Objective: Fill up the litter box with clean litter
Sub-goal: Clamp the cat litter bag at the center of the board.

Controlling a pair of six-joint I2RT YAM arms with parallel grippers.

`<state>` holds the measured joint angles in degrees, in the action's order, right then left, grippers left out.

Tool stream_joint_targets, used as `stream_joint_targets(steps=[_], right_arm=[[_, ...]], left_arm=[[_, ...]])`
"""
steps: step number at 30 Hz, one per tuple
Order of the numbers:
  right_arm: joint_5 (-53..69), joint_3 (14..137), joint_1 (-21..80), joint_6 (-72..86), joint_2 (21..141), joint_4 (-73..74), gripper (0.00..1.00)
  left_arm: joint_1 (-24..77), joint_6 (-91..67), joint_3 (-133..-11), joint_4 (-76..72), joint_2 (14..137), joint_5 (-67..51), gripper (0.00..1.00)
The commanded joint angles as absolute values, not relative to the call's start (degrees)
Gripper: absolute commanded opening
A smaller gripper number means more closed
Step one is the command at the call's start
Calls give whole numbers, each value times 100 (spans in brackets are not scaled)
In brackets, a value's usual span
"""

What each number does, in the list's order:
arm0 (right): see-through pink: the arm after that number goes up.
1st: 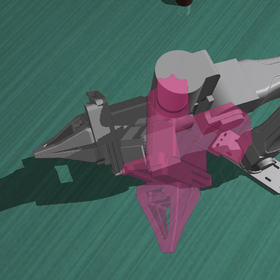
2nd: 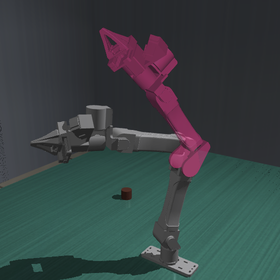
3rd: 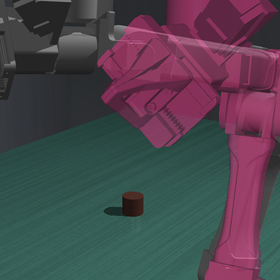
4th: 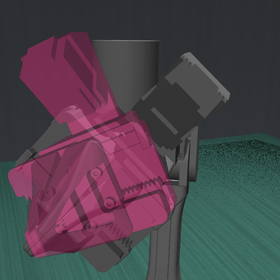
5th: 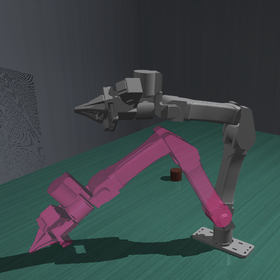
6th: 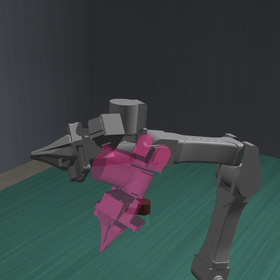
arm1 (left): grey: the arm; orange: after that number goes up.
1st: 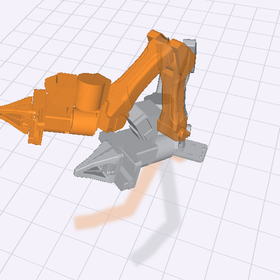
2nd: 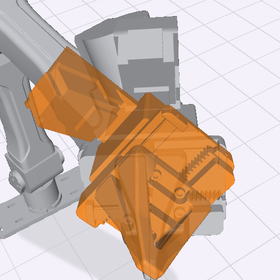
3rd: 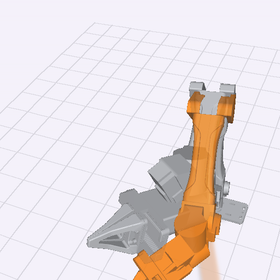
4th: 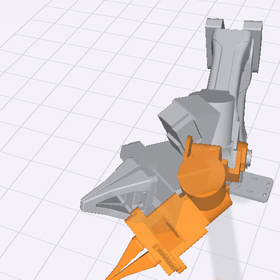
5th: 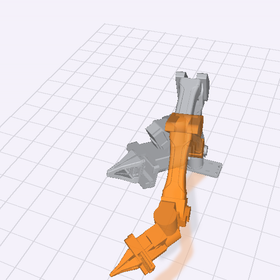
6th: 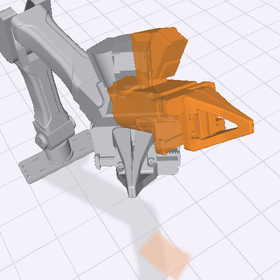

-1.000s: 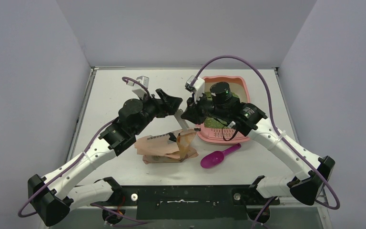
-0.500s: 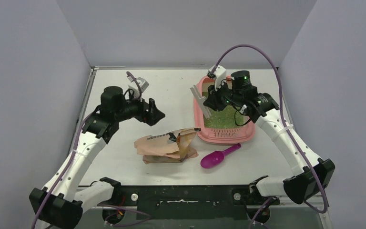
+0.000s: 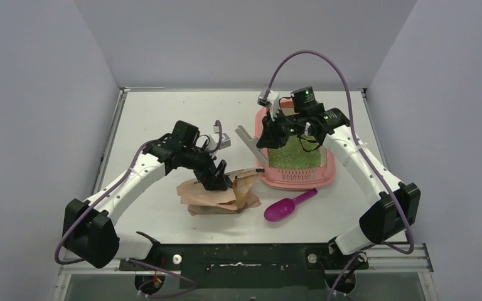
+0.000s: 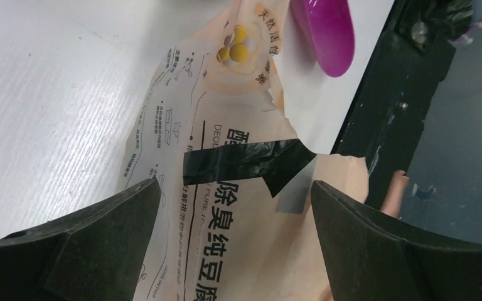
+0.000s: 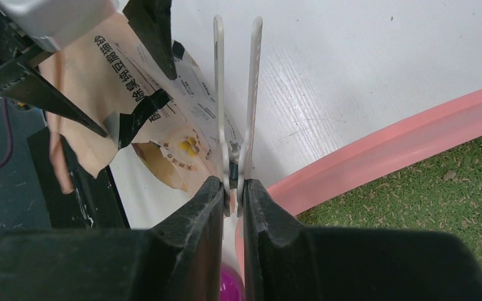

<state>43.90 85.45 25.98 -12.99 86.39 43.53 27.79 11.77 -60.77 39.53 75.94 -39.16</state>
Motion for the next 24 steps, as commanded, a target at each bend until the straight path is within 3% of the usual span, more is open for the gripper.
stream_joint_targets(steps=[1, 8, 12, 24], right_arm=[[4830, 8846, 2684, -1757, 8638, 4609, 0], [4896, 8991, 2737, -2212, 8856, 5147, 0], [4901, 9314, 2829, -2695, 9127, 5823, 0], [3791, 10021, 3234, -4164, 9728, 7111, 0]], left_arm=[[2900, 1574, -6208, 4044, 7776, -3338, 88], [2900, 1749, -6026, 3922, 7848, -2802, 82], [2900, 1874, -6053, 4083, 8036, -2778, 61], [2900, 2000, -5820, 4119, 7735, -2764, 13]])
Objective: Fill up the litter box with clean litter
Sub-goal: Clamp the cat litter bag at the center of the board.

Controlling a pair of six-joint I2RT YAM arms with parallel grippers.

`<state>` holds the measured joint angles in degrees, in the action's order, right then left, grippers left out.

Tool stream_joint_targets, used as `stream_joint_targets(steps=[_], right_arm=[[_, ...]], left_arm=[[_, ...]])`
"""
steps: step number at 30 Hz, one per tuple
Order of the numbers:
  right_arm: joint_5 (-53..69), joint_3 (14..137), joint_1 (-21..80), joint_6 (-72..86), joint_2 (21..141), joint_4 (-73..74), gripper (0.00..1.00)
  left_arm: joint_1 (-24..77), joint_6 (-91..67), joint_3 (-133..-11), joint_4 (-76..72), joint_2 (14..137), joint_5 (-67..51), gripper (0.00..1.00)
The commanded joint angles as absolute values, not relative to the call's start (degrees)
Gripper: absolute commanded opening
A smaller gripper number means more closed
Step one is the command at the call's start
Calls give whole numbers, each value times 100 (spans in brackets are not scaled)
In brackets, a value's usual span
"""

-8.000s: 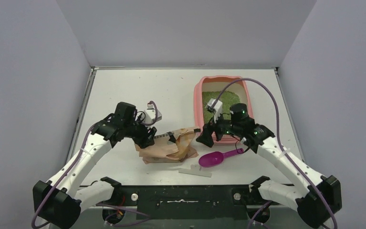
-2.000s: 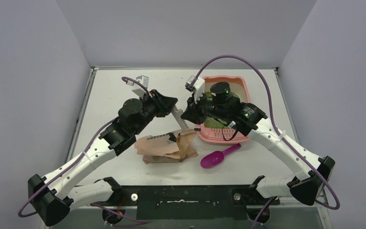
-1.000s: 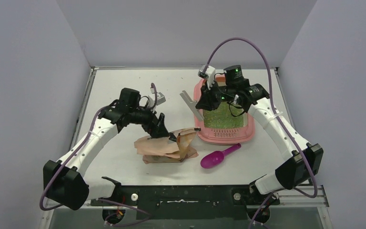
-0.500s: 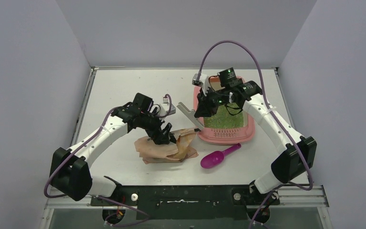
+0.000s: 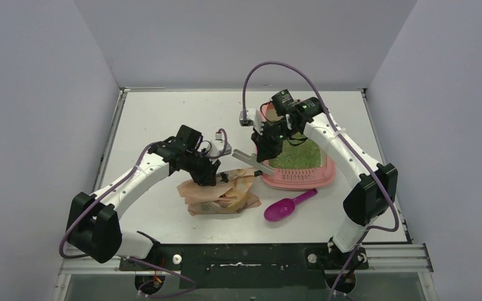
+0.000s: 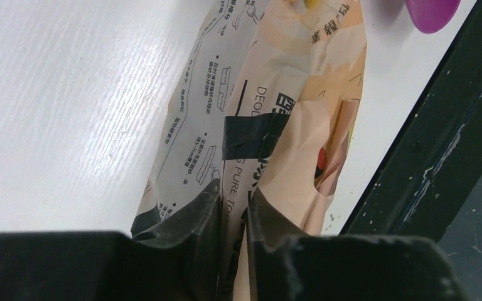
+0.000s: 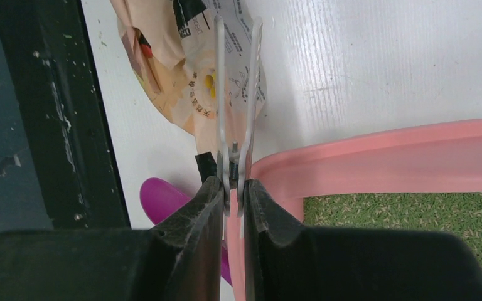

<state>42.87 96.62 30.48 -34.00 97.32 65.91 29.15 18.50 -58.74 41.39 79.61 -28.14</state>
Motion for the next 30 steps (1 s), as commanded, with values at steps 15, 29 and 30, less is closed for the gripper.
stream_joint_targets(steps=[15, 29, 30], right_arm=[[2469, 10238, 3795, -4766, 9936, 7559, 0], [2364, 10322, 3885, -4876, 9839, 7498, 0], [2330, 10333, 3878, -4833, 9770, 7452, 0]], left_arm=[[2934, 2156, -5448, 3946, 7092, -2736, 0], [2944, 2051, -5566, 4251, 7424, -2686, 39], [2944, 2048, -5624, 4318, 7510, -2681, 38]])
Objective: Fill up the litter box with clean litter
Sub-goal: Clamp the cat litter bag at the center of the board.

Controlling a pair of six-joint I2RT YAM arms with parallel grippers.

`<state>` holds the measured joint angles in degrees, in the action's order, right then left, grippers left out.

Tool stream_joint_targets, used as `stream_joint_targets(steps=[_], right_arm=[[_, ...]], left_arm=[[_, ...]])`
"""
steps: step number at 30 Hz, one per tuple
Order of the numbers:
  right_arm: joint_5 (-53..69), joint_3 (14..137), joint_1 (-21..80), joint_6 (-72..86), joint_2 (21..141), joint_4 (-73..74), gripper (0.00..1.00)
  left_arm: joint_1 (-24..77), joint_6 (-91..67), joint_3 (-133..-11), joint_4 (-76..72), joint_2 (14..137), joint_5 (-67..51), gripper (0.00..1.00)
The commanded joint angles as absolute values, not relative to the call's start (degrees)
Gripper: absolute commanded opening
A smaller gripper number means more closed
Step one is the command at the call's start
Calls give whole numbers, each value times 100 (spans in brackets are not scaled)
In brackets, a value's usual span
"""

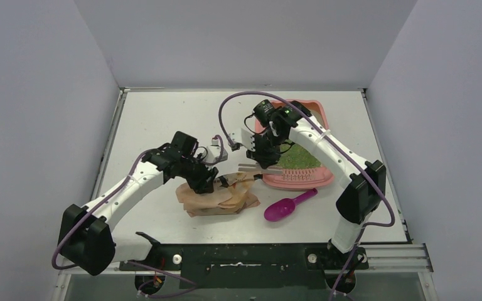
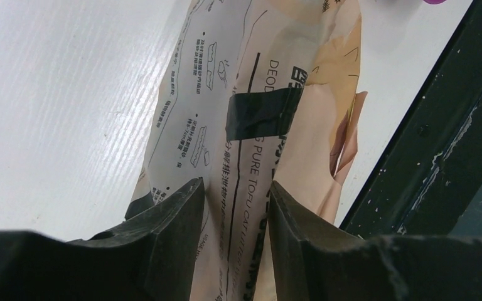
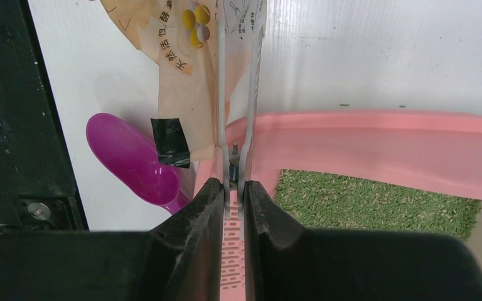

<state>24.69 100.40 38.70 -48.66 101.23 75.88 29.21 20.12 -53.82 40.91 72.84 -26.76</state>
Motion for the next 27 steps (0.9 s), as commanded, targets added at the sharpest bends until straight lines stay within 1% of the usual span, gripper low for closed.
stream_joint_targets(steps=[1, 3, 5, 10, 18, 23, 27], right_arm=[[2320, 10336, 3876, -4804, 9698, 7416, 0], [2363, 10328, 3897, -4806, 9550, 7404, 0], [2430, 10249, 3946, -4832, 9437, 7400, 0], [2243, 10037, 4131, -4791, 9381, 7357, 0], [2098, 10046, 4245, -4605, 9656, 7645, 0], [1744, 9807, 4280, -4489, 9701, 7364, 0], [1740, 9875, 4302, -4465, 9886, 7420, 0]], left_arm=[[2944, 2059, -5667, 4406, 7583, -2663, 35], [2937, 2059, -5764, 4534, 7697, -2559, 23], [2927, 2065, -5763, 4529, 7713, -2514, 17], [2909, 2074, -5635, 4308, 7519, -2635, 8], [2909, 2083, -5495, 4140, 7300, -2664, 5], [2909, 2083, -5469, 4110, 7223, -2676, 5], [2909, 2081, -5432, 4089, 7173, -2707, 1]])
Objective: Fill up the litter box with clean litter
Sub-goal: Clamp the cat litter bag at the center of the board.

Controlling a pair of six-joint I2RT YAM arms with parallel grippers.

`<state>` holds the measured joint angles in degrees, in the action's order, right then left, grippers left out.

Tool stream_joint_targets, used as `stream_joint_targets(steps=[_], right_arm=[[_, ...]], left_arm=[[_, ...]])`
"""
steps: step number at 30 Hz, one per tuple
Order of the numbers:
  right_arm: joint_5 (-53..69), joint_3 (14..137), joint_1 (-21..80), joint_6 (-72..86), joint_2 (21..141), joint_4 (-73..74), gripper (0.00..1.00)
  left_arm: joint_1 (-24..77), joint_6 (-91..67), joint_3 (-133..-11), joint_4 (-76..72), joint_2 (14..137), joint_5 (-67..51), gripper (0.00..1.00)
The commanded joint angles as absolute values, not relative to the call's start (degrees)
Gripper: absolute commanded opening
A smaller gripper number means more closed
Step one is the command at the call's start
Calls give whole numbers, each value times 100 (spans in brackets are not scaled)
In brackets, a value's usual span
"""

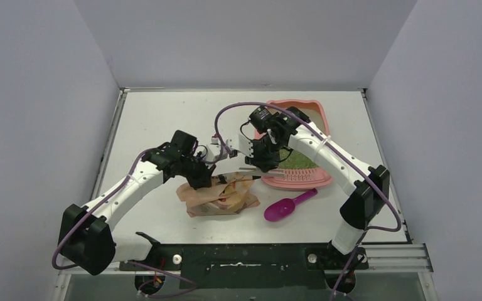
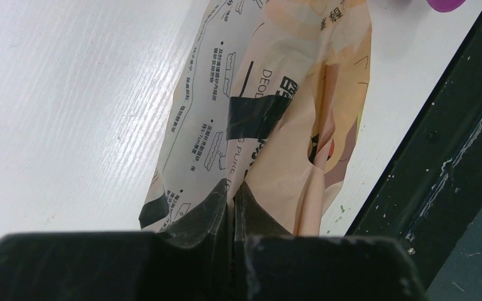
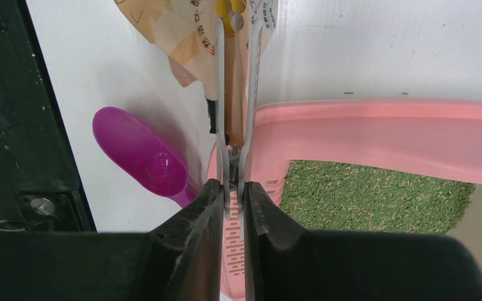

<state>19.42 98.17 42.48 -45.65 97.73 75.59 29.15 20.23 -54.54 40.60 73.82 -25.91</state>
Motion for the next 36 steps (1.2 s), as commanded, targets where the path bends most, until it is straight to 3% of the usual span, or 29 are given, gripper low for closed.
stream_joint_targets(steps=[1, 29, 36], right_arm=[[1748, 9878, 4314, -4446, 9914, 7407, 0], [1636, 9692, 5091, -4230, 10177, 6531, 0], [1698, 9354, 4864, -4428, 9991, 6173, 21]], left_arm=[[2909, 2077, -5426, 4092, 7165, -2697, 0], [2777, 1953, -4634, 3326, 6253, -3165, 0], [2769, 2084, -4309, 2963, 5955, -3395, 0]])
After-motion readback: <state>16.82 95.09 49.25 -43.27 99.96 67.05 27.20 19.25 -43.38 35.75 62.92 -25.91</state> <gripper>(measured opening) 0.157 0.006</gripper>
